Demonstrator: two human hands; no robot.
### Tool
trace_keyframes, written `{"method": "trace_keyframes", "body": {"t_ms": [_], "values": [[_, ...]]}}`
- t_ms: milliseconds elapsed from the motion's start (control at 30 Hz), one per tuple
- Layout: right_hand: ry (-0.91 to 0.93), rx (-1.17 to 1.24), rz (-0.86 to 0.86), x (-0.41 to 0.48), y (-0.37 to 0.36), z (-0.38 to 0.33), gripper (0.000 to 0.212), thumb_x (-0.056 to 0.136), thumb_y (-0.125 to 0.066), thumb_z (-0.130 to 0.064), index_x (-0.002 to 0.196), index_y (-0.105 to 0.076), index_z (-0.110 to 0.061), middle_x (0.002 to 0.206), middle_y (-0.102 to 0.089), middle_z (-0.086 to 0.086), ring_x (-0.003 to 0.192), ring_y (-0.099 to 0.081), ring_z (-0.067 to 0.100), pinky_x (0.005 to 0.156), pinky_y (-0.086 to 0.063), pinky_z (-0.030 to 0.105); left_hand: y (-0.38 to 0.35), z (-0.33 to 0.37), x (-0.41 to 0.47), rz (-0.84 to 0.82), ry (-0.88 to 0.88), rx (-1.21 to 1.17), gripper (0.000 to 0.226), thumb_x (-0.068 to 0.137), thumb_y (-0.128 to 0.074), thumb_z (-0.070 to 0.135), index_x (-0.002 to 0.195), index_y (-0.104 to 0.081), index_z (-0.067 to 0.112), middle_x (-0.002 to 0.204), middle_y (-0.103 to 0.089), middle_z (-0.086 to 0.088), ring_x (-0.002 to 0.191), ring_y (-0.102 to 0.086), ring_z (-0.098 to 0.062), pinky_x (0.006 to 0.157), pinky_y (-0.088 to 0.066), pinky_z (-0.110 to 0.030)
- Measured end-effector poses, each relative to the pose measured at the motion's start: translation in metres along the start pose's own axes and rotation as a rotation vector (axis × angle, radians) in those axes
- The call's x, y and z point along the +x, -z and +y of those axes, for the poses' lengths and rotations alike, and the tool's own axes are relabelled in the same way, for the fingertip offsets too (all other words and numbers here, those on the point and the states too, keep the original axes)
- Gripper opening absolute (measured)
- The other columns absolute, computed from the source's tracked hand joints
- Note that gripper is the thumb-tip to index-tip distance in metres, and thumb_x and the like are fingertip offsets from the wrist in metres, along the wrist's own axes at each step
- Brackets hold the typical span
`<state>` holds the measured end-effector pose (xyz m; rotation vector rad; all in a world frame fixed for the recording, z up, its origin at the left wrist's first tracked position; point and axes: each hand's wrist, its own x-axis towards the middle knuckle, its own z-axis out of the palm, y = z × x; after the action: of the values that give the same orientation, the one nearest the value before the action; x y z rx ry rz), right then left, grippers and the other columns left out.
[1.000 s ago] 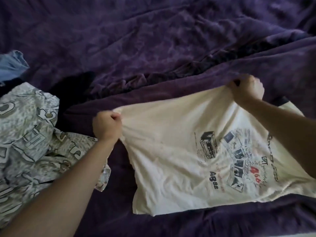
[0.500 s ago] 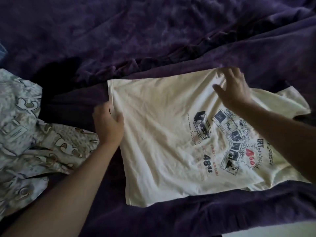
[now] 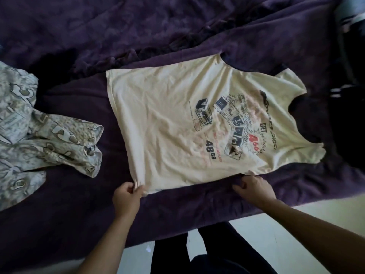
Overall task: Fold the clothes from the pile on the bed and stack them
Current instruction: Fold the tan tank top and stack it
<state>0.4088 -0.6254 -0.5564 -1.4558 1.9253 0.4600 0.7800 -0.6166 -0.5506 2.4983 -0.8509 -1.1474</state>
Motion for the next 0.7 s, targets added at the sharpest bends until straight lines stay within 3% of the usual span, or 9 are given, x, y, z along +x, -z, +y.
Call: {"method": "trace_keyframes", "body": {"t_ms": [67, 133, 200, 300, 400, 467, 500, 567, 700], "values": [[-0.229, 0.237, 0.013, -0.005, -0.014, 0.001, 0.045, 0.073, -0.065, -0.066, 0.086, -0.062, -0.023, 0.086, -0.064, -0.002, 0.088, -0.063, 0.027, 0.066, -0.043, 0.031, 0.002, -0.004, -0.004, 0.087, -0.013, -0.075, 0.031, 0.076, -0.076, 0.02, 0.062, -0.054, 0.004, 0.055, -0.057, -0.002, 0.049, -0.046, -0.012, 0.048, -0.036, -0.03], [-0.363, 0.709, 0.173, -0.001, -0.016, -0.008, 0.049, 0.073, -0.072, -0.058, 0.099, -0.065, -0.016, 0.095, -0.068, 0.0, 0.091, -0.063, 0.023, 0.076, -0.049, 0.035, 0.005, -0.01, -0.008, 0.148, -0.01, -0.129, 0.033, 0.078, -0.074, 0.024, 0.062, -0.053, 0.005, 0.055, -0.055, -0.001, 0.05, -0.046, -0.014, 0.047, -0.036, -0.03], [-0.485, 1.106, 0.322, 0.007, -0.007, -0.02, 0.037, 0.075, -0.077, -0.043, 0.09, -0.068, -0.01, 0.084, -0.068, 0.002, 0.076, -0.06, 0.018, 0.076, -0.051, 0.04, 0.01, -0.013, -0.01, 0.192, -0.015, -0.22, 0.026, 0.08, -0.071, 0.021, 0.065, -0.054, 0.008, 0.062, -0.058, -0.004, 0.054, -0.051, -0.016, 0.051, -0.043, -0.03], [-0.547, 1.385, 0.479, 0.017, 0.017, -0.027, 0.027, 0.075, -0.079, -0.028, 0.069, -0.061, -0.009, 0.062, -0.054, 0.001, 0.057, -0.044, 0.011, 0.056, -0.043, 0.025, 0.017, -0.008, -0.011, 0.223, -0.003, -0.413, 0.013, 0.081, -0.069, 0.011, 0.082, -0.056, 0.008, 0.074, -0.062, -0.005, 0.056, -0.058, -0.017, 0.045, -0.049, -0.025], [-0.544, 1.53, 0.536, 0.013, 0.033, -0.022, 0.032, 0.072, -0.079, -0.02, 0.061, -0.049, -0.017, 0.056, -0.046, 0.0, 0.05, -0.038, 0.014, 0.044, -0.035, 0.025, 0.018, -0.012, -0.017, 0.187, -0.029, -0.403, 0.017, 0.083, -0.065, 0.01, 0.098, -0.057, 0.008, 0.077, -0.062, -0.005, 0.048, -0.052, -0.017, 0.034, -0.04, -0.019], [-0.537, 1.565, 0.485, 0.001, 0.036, -0.009, 0.034, 0.071, -0.08, -0.019, 0.061, -0.048, -0.018, 0.059, -0.047, 0.002, 0.052, -0.041, 0.017, 0.046, -0.038, 0.026, 0.019, -0.021, -0.018, 0.122, 0.004, -0.432, 0.013, 0.086, -0.067, 0.015, 0.085, -0.059, 0.005, 0.073, -0.057, -0.007, 0.045, -0.045, -0.015, 0.033, -0.034, -0.016], [-0.519, 1.538, 0.442, -0.006, 0.035, -0.001, 0.033, 0.071, -0.081, -0.021, 0.063, -0.05, -0.019, 0.063, -0.05, 0.004, 0.056, -0.044, 0.02, 0.051, -0.043, 0.029, 0.02, -0.026, -0.018, 0.08, 0.03, -0.441, 0.023, 0.085, -0.07, 0.02, 0.076, -0.056, 0.005, 0.069, -0.052, -0.007, 0.043, -0.042, -0.013, 0.033, -0.031, -0.015], [-0.433, 1.432, 0.365, -0.021, 0.03, 0.014, 0.031, 0.073, -0.082, -0.024, 0.065, -0.052, -0.02, 0.068, -0.053, 0.004, 0.062, -0.048, 0.021, 0.06, -0.047, 0.034, 0.024, -0.039, -0.019, -0.041, 0.038, -0.416, 0.033, 0.082, -0.075, 0.029, 0.071, -0.056, 0.004, 0.061, -0.045, -0.005, 0.038, -0.038, -0.008, 0.036, -0.029, -0.015], [-0.278, 1.228, 0.412, -0.044, 0.024, 0.031, 0.029, 0.075, -0.08, -0.028, 0.064, -0.054, -0.022, 0.06, -0.055, -0.002, 0.045, -0.048, 0.008, 0.045, -0.044, 0.021, 0.038, -0.054, -0.024, -0.082, -0.123, -0.279, 0.037, 0.079, -0.075, 0.038, 0.072, -0.067, 0.002, 0.068, -0.06, -0.003, 0.058, -0.052, -0.011, 0.054, -0.039, -0.023]]}}
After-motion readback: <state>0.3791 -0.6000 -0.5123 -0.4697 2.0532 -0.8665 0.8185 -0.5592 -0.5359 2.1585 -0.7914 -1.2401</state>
